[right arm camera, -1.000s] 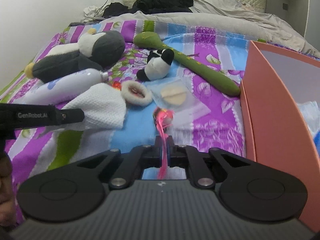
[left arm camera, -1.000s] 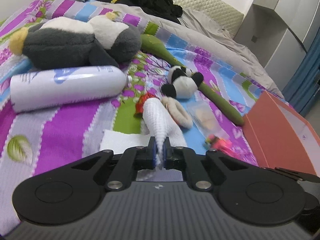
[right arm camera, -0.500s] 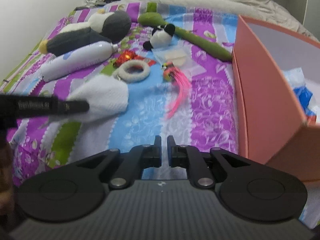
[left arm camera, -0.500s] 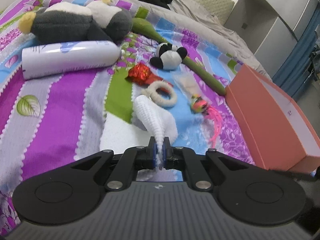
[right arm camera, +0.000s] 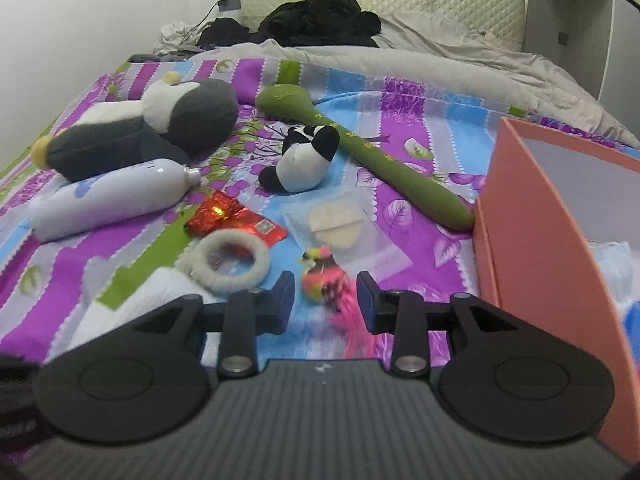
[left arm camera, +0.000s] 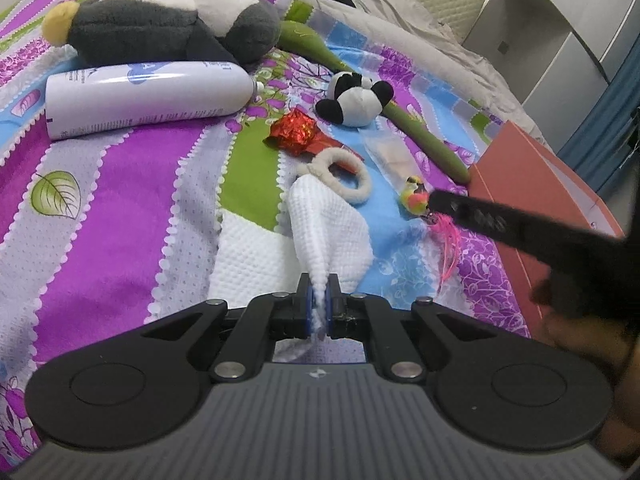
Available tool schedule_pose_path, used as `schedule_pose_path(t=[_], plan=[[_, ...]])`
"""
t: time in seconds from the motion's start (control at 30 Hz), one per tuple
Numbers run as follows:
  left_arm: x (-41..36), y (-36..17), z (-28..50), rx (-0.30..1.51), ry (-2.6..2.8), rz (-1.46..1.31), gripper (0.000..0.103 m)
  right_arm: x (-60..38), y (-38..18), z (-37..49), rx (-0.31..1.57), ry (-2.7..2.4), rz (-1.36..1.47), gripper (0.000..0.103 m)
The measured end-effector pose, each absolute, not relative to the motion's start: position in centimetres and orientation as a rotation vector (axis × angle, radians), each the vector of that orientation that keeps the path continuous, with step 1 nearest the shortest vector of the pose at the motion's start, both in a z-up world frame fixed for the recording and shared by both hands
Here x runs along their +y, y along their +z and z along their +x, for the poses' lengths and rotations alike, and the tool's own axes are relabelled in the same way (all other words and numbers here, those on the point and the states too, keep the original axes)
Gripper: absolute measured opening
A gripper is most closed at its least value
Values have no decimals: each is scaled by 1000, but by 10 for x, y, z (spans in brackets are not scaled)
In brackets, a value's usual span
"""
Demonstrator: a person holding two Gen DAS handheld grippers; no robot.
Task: Organize soft objects
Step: 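Lift the towel with the left tool while the right tool carries the bird toward the box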
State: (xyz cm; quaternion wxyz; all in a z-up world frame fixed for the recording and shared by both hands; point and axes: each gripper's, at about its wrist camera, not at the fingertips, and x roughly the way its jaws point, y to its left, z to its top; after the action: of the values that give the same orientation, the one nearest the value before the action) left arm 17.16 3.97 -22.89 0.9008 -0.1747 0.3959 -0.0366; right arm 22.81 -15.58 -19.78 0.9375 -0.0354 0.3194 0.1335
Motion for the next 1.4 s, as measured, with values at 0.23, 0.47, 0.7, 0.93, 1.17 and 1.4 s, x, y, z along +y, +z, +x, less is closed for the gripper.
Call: schedule_pose_path(t=[0.23,0.47,0.7,0.93,1.17,1.4], plan=[[40,-239,177,839,-70,-377,7,-146,-216,251,687,263,-126,43],[38,-240,180,840,-76,-362,7,-147,-227,256,711,294,-90,41],[35,-235,178,817,-86,-364,7,-149,-219,247,690,293,-106,33],[31,-221,172,783,-117,-365,7,-156,-201,223,688,287,-99,33],[27,-186,156,736,-149,-351,7,-165,-165,181,689,289,-73,33],[23,-159,131,719,-173,-333,7,-176,-130,140,649,286,-65,33]])
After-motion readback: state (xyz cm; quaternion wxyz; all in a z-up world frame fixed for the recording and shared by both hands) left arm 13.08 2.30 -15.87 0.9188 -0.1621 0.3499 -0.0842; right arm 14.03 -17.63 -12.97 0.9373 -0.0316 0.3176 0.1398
